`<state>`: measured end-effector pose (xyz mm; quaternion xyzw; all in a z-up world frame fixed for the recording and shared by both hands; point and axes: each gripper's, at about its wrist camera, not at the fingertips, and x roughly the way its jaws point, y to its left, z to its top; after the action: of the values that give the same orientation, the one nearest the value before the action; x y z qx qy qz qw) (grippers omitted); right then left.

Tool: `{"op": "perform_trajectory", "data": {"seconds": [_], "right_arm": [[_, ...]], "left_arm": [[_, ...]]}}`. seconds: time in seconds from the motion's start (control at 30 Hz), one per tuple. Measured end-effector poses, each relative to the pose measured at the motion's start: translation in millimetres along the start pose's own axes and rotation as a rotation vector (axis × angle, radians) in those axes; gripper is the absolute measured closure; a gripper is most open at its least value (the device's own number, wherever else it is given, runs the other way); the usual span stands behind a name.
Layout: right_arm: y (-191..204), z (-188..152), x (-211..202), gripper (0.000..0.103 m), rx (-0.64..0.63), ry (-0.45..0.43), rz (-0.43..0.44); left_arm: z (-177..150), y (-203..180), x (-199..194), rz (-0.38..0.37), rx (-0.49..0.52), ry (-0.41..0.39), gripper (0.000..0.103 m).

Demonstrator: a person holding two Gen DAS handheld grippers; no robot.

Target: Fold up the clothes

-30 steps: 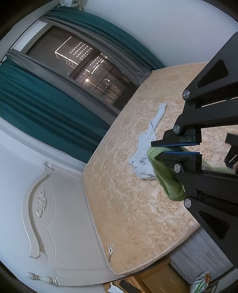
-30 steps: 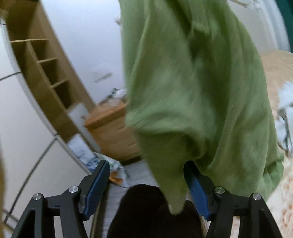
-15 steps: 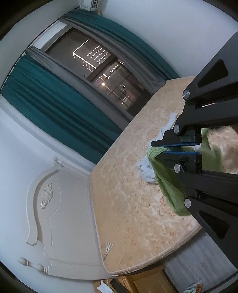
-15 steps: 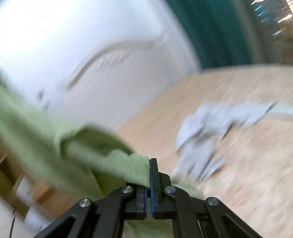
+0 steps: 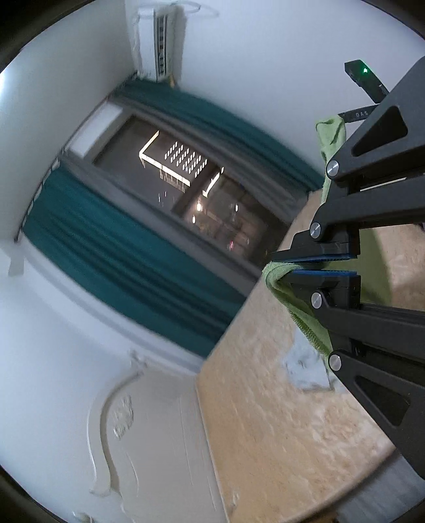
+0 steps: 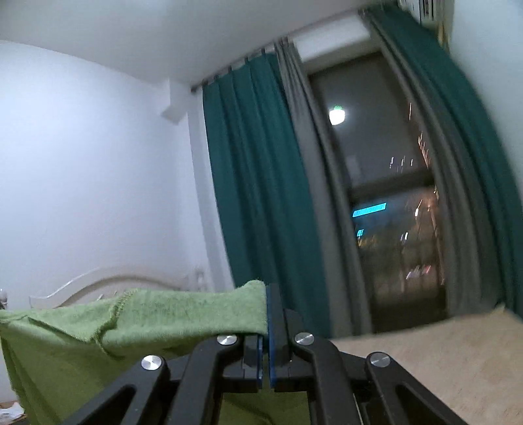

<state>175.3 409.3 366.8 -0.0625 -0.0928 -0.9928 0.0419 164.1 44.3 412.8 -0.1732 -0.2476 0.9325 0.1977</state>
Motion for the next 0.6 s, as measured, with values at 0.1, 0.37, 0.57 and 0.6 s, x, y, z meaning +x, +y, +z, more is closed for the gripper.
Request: {"op": "perform_trajectory", "data": {"seconds": [0.1,0.37,0.57,0.6], "right_arm": [[-4.5,13.9,-8.4,0.101,-0.026,-0.011,-0.043],[-70.7,-26.6,77.1,0.101,0.025,0.162,-0.187],[-139.7,-61.5,167.2,0.101,0.124,0.266,-0.29],[-146.3,-55.5,171.6,0.101,0.138,0.247,-0.297]], "left_arm": [[3.3,-10.7,24.5,-0.005,0.009,0.033,0.1],[-0.7,6.9,193.9,0.032,-0.053,0.222,0.1],[-4.9,16.0,317.9,0.011,-0.118,0.285,0.1],[-0.1,10.7,322.6,-0.017,-0.112,0.267,0.1]]}}
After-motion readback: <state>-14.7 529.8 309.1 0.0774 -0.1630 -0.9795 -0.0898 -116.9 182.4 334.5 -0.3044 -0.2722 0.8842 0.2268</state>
